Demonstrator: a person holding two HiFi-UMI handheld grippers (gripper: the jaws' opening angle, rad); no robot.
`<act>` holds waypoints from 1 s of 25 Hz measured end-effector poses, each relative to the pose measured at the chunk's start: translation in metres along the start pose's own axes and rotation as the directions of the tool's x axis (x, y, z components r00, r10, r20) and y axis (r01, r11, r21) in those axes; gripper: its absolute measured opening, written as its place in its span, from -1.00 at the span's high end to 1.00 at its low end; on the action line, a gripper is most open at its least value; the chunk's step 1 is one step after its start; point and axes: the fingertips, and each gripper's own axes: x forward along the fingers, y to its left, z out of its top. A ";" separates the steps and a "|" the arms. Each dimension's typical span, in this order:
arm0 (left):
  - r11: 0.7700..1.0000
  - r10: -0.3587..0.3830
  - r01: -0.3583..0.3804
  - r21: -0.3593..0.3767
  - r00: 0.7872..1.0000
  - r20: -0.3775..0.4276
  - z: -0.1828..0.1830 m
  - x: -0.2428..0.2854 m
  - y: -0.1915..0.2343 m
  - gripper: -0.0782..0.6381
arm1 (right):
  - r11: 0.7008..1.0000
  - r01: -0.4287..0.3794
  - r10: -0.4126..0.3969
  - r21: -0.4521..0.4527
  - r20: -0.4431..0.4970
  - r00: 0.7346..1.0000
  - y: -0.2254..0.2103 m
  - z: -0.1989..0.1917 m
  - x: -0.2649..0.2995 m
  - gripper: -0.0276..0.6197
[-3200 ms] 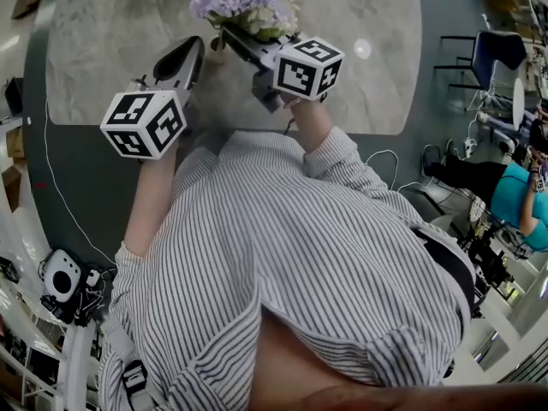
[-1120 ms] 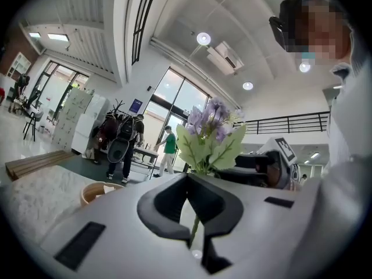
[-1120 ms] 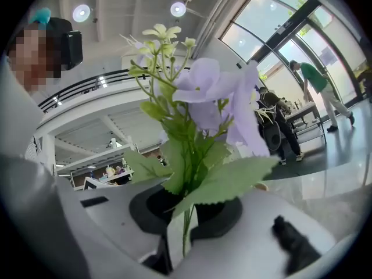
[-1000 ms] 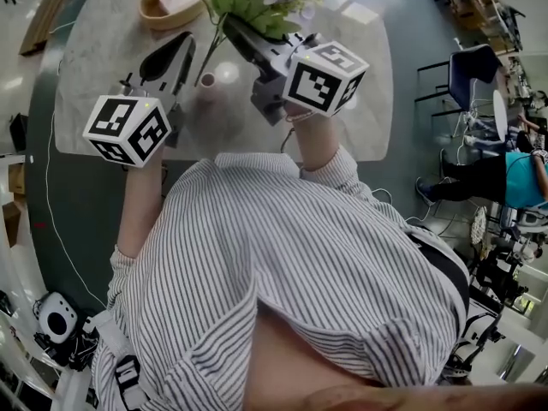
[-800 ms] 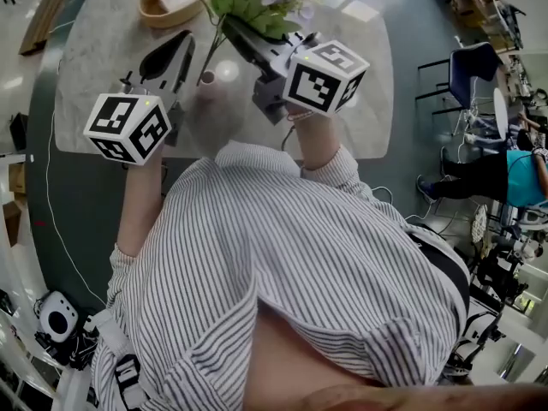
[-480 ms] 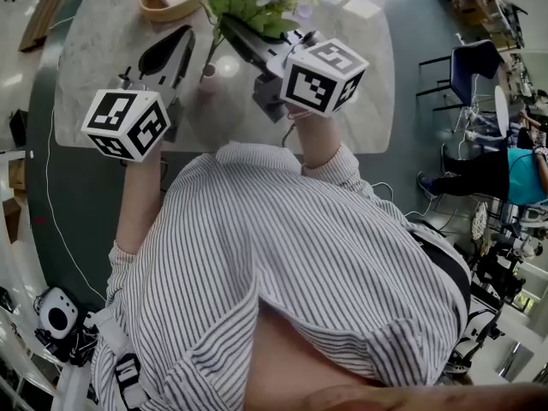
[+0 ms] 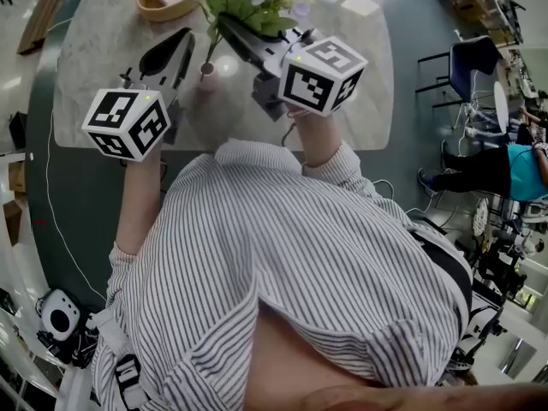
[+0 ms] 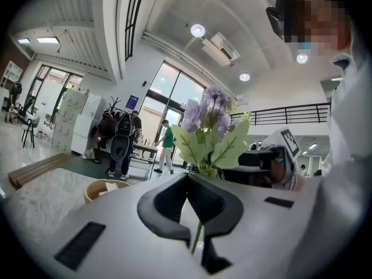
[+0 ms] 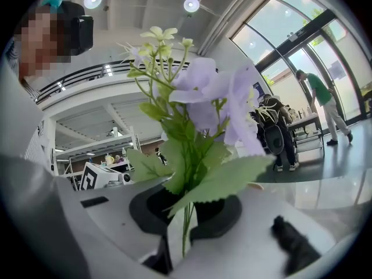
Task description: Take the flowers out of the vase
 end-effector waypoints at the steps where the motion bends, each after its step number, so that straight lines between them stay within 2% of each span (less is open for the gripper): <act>1: 1.000 0.000 0.000 0.001 1.000 -0.003 0.000 0.001 -0.001 0.76 | 1.000 -0.003 0.003 -0.001 -0.002 1.000 0.000 0.000 0.000 0.79; 21: 1.000 -0.018 0.018 -0.020 1.000 0.002 -0.004 0.003 -0.007 0.76 | 1.000 0.019 -0.019 -0.004 -0.011 1.000 -0.008 -0.005 -0.006 0.79; 25: 0.999 -0.025 0.025 -0.043 1.000 0.003 -0.006 0.001 -0.005 0.76 | 1.000 0.022 -0.022 -0.008 -0.014 1.000 -0.006 -0.006 -0.003 0.79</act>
